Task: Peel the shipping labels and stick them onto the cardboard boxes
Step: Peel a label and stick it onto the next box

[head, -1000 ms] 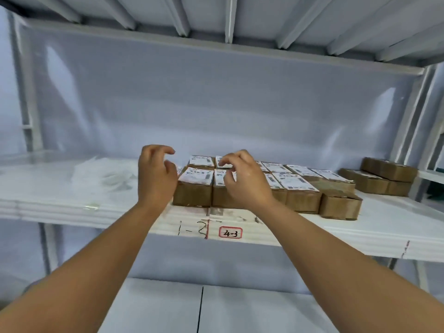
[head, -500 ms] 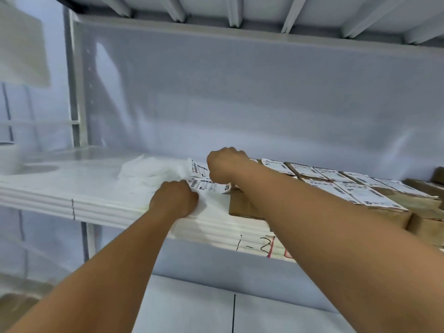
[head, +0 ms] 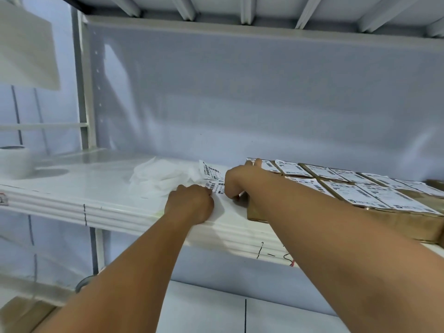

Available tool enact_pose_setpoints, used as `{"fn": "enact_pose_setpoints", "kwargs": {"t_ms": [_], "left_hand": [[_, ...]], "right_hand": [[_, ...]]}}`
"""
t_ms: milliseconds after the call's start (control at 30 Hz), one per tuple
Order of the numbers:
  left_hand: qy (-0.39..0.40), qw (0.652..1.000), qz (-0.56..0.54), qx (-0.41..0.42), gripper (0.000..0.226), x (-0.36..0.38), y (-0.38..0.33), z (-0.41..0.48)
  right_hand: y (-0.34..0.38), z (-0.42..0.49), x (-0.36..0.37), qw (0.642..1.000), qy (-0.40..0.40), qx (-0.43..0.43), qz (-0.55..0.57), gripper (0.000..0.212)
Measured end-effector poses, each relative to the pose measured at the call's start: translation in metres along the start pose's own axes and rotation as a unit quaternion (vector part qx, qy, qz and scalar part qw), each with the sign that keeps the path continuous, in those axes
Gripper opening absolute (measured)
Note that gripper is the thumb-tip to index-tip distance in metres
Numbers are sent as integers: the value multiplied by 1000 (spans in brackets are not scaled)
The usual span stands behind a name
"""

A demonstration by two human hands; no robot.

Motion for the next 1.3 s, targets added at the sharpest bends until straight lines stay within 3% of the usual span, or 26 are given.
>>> {"fn": "enact_pose_setpoints", "kwargs": {"t_ms": [167,300,367,467,600,800,967,1033,1133,1200,1233,1300], "left_hand": [[-21,999,-41,-1,34,-3,-2,-2],[-53,990,-124,27,49,-15,-10,-6],[-93,981,-170,7,47,-23,-8,-8],[-144,966,-204,-66,37,-32,2,-11],[-151,962,-210,-87,37,-31,3,-12],[-197,941,-257,-99,53,-36,8,-13],[-211,934,-279,-69,26,-45,2,-16],[-196,894,-388,-111,26,-54,4,-22],[-197,785,-547,-215,28,-71,6,-28],[-142,728,-625,-245,22,-81,-12,-29],[-94,711,-650,-250,19,-85,-26,-32],[2,726,-644,-242,16,-90,-55,-38]], "right_hand": [[-3,2,-12,991,-87,9,97,14],[-3,0,-22,981,-140,-1,137,15],[-4,-1,-28,971,-163,10,173,14],[-11,-2,-39,952,-205,37,224,33],[-31,-9,-58,899,-286,65,324,41],[-73,-32,-90,781,-394,89,476,36],[-93,-60,-87,746,-380,64,543,33],[-102,-72,-81,737,-380,67,554,31],[-116,-92,-73,714,-373,73,588,18],[-125,-105,-68,702,-358,82,609,8],[-129,-111,-64,692,-347,88,627,6],[-134,-119,-58,656,-315,92,680,11]]}}
Point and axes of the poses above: each hand's wrist, its own z-axis towards the middle knuckle, its own x-axis out of the palm, y = z × x, the point moved 8 cm from there along z, towards the middle knuckle, and after that the axes turned 14 degrees about -y, right-handed, at the moved point
